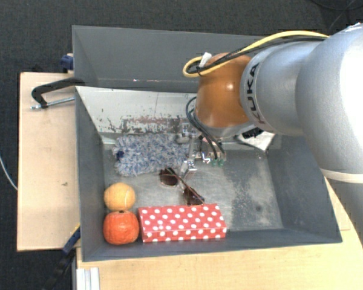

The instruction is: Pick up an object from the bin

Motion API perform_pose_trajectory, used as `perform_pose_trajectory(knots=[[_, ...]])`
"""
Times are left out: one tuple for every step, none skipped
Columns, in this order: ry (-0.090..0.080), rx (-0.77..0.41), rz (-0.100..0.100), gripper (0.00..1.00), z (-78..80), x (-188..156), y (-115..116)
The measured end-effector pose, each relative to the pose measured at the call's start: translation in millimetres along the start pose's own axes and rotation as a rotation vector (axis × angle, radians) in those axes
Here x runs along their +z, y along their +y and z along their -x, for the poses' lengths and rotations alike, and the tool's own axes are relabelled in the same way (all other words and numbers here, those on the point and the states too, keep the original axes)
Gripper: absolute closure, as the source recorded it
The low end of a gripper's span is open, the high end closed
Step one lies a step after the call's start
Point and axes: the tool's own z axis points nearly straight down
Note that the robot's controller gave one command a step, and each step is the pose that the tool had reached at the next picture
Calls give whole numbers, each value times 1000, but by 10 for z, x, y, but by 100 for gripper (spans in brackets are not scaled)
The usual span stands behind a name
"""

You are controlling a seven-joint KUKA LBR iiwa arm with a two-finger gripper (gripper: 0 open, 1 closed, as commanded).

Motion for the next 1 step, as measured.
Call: perform_pose_trajectory(knots=[[-9, 186, -9, 100, 48, -4, 182]])
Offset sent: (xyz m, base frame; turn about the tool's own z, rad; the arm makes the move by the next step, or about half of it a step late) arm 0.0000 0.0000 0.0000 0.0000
